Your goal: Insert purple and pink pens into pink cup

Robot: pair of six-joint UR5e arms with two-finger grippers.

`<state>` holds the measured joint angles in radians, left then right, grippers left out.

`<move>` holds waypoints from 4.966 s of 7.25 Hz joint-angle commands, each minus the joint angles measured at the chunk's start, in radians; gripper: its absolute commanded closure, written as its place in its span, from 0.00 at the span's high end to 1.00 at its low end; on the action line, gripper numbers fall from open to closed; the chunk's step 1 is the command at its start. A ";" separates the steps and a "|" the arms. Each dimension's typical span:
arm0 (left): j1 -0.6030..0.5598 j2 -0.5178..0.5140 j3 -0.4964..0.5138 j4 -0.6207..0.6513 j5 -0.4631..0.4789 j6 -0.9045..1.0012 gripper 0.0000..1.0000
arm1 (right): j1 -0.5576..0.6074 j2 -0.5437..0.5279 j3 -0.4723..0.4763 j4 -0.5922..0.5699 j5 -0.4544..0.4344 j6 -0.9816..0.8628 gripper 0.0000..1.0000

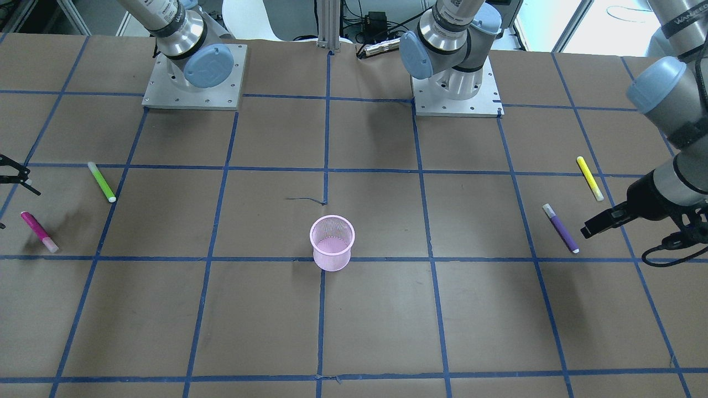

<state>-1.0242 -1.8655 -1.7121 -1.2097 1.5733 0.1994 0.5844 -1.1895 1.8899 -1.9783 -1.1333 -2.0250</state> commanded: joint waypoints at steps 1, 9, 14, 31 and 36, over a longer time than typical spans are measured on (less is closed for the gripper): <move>0.012 -0.073 -0.035 0.088 0.004 0.003 1.00 | -0.008 0.030 0.012 -0.043 0.036 -0.044 0.90; 0.021 -0.175 -0.107 0.257 0.011 -0.009 1.00 | -0.008 0.077 0.011 -0.143 0.033 -0.054 0.18; 0.019 -0.181 -0.103 0.256 0.013 -0.008 0.59 | 0.032 0.027 0.003 -0.128 0.064 -0.040 0.01; -0.171 0.005 -0.003 0.254 0.008 -0.018 0.00 | 1.245 -0.162 -0.066 -0.249 -0.342 0.825 0.03; -0.175 0.006 -0.004 0.259 -0.032 -0.020 0.00 | 1.404 -0.125 -0.141 -0.218 -0.628 0.818 0.05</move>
<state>-1.1994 -1.8578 -1.7177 -0.9523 1.5447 0.1808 1.9599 -1.3244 1.7592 -2.2101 -1.7268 -1.2069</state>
